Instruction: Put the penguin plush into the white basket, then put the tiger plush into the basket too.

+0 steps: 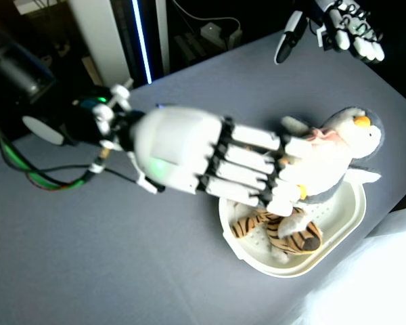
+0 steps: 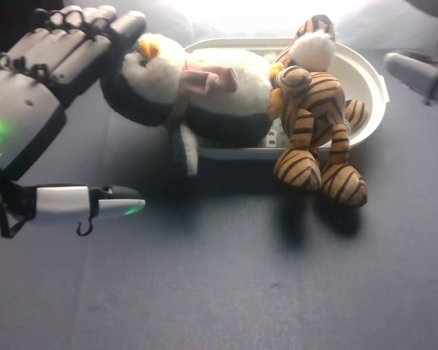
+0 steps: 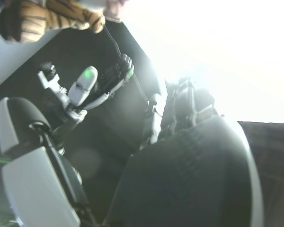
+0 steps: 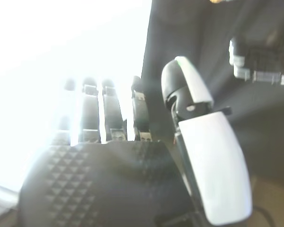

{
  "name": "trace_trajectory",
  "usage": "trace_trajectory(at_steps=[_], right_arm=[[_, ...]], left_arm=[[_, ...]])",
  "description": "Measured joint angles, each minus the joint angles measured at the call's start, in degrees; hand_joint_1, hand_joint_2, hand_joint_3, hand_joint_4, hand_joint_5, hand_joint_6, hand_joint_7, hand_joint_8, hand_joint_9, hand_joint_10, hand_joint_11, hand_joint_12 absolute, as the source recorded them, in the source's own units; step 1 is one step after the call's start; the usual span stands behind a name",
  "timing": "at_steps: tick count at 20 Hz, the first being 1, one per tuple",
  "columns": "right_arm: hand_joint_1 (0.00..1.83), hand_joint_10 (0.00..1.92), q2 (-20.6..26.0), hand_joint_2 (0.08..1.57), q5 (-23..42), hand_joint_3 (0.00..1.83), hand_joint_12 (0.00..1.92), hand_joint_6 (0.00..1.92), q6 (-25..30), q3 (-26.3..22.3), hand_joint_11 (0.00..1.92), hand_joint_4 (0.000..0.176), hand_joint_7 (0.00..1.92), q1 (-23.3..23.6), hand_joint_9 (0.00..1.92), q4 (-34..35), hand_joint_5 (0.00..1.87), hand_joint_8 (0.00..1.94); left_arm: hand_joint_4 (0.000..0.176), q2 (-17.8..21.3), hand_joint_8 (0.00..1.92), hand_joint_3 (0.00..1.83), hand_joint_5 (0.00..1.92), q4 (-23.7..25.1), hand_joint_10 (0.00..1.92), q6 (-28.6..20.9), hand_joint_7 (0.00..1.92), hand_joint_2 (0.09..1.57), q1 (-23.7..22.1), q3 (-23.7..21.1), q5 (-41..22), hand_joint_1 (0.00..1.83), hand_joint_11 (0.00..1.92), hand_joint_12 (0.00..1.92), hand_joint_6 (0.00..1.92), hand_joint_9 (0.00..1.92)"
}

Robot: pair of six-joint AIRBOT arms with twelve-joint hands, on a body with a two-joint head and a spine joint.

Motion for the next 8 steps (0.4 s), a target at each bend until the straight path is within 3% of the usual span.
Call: trace_trajectory(at_steps=[1, 2, 3, 4, 5, 6, 7, 8], right_arm=[[0.57, 0.01, 1.07, 1.28, 3.82, 0.00, 0.21, 0.00, 0.09, -1.22, 0.09, 0.106, 0.20, -1.40, 0.18, 1.03, 0.23, 0.00], [0.72, 0.01, 1.79, 1.30, 8.26, 0.00, 0.23, 0.00, 0.15, -2.25, 0.20, 0.088, 0.27, -3.13, 0.26, 2.21, 0.27, 0.00], [0.73, 0.02, 2.40, 1.28, 11.63, 0.00, 0.24, 0.00, 0.13, -3.26, 0.26, 0.083, 0.30, -4.46, 0.30, 3.10, 0.28, 0.01], [0.81, 0.00, 2.56, 1.25, 14.29, 0.00, 0.39, 0.00, 0.15, -3.89, 0.25, 0.060, 0.34, -5.66, 0.37, 3.50, 0.29, 0.01], [0.79, 0.01, 2.54, 1.25, 16.65, 0.00, 0.68, 0.00, 0.15, -4.59, 0.23, 0.078, 0.41, -6.45, 0.49, 3.76, 0.27, 0.01], [0.76, 0.00, 2.51, 1.28, 18.36, 0.00, 0.87, 0.00, 0.15, -5.05, 0.19, 0.085, 0.44, -6.86, 0.53, 3.72, 0.22, 0.00], [0.67, 0.00, 2.49, 1.25, 20.65, 0.00, 1.05, 0.00, 0.17, -5.62, 0.14, 0.116, 0.42, -7.43, 0.53, 3.10, 0.12, 0.00], [0.57, 0.00, 2.60, 1.19, 21.64, 0.00, 1.19, 0.00, 0.15, -6.56, 0.14, 0.113, 0.39, -7.48, 0.53, 2.73, 0.02, 0.00]], left_arm=[[0.171, 0.02, 0.00, 0.00, 0.00, 0.07, 0.00, -0.04, 0.00, 0.70, 0.48, -0.26, -1.22, 0.92, 0.00, 0.00, 0.00, 0.00], [0.175, 0.11, 0.00, 0.00, 0.00, -0.33, 0.00, -0.02, 0.00, 0.70, 1.11, -0.83, -3.21, 0.88, 0.00, 0.00, 0.00, 0.00], [0.176, 0.11, 0.00, 0.00, 0.00, -0.44, 0.00, -0.04, 0.00, 0.72, 1.92, -1.22, -5.44, 0.84, 0.00, 0.00, 0.00, 0.00], [0.176, -0.09, 0.00, 0.00, 0.00, -1.03, 0.00, -0.15, 0.00, 0.75, 2.86, -1.22, -7.52, 0.84, 0.00, 0.00, 0.00, 0.00], [0.152, -0.68, 0.00, 0.01, 0.00, -2.82, 0.00, -0.17, 0.00, 0.77, 3.37, -1.22, -9.29, 0.83, 0.00, 0.00, 0.00, 0.00], [0.164, -1.16, 0.00, 0.01, 0.00, -4.22, 0.00, -0.48, 0.00, 0.78, 3.74, -1.22, -10.49, 0.82, 0.00, 0.00, 0.00, 0.00], [0.132, -1.38, 0.00, 0.04, 0.00, -5.16, 0.00, -1.57, 0.00, 0.84, 4.31, -1.20, -11.91, 0.74, 0.00, 0.00, 0.00, 0.00], [0.078, -1.68, 0.00, 0.09, 0.00, -5.09, 0.00, -1.88, 0.00, 0.96, 4.48, -0.96, -13.18, 0.58, 0.00, 0.00, 0.00, 0.00]])
